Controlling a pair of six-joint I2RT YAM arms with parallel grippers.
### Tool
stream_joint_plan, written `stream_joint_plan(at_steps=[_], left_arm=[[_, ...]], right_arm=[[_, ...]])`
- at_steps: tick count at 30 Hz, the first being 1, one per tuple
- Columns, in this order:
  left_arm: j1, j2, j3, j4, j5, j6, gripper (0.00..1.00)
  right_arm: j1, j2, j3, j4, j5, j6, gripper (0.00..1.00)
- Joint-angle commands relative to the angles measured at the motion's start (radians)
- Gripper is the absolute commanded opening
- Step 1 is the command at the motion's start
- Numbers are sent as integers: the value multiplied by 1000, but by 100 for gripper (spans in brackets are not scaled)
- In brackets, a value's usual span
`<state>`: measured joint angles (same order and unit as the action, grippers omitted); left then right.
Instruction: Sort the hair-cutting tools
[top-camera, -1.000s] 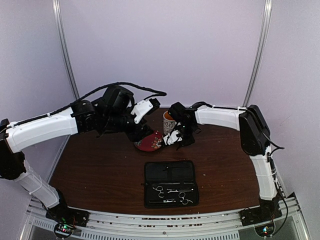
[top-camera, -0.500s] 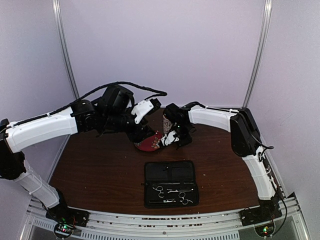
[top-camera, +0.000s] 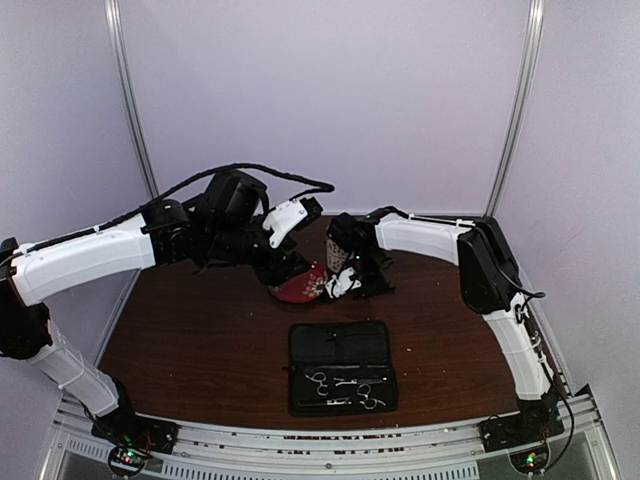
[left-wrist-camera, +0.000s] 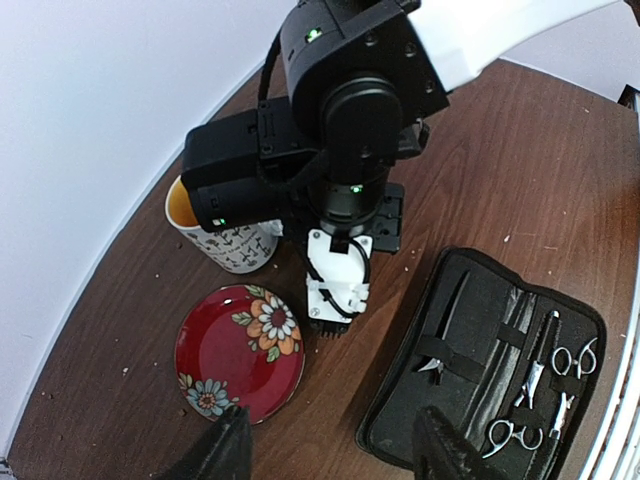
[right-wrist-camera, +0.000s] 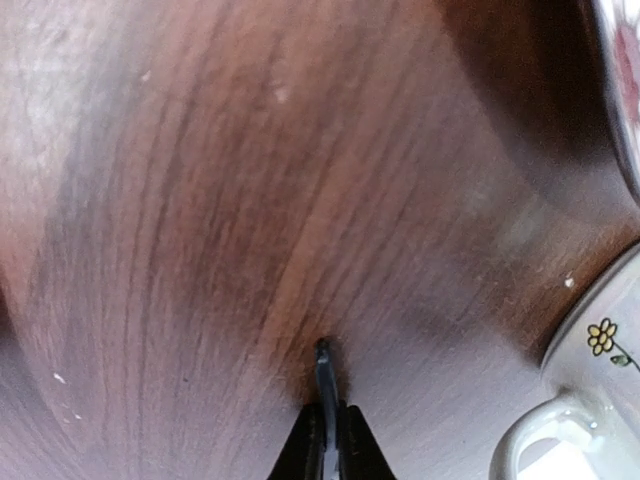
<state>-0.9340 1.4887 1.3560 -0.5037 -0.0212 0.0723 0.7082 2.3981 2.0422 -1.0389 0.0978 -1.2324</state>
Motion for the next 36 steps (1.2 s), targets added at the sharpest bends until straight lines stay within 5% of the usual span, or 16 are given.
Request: stream_joint_plan(at_steps=[1, 22, 36], left_arm=[[3, -5, 29, 10, 18, 7, 56], [1, 19, 22, 11, -39, -1, 56], [3, 75, 3, 8, -226, -85, 56]], right_arm=[[3, -8, -29, -38, 13, 24, 2], [-17, -525, -574, 149, -1, 336, 0], [209, -664, -844, 212, -87, 561, 0]])
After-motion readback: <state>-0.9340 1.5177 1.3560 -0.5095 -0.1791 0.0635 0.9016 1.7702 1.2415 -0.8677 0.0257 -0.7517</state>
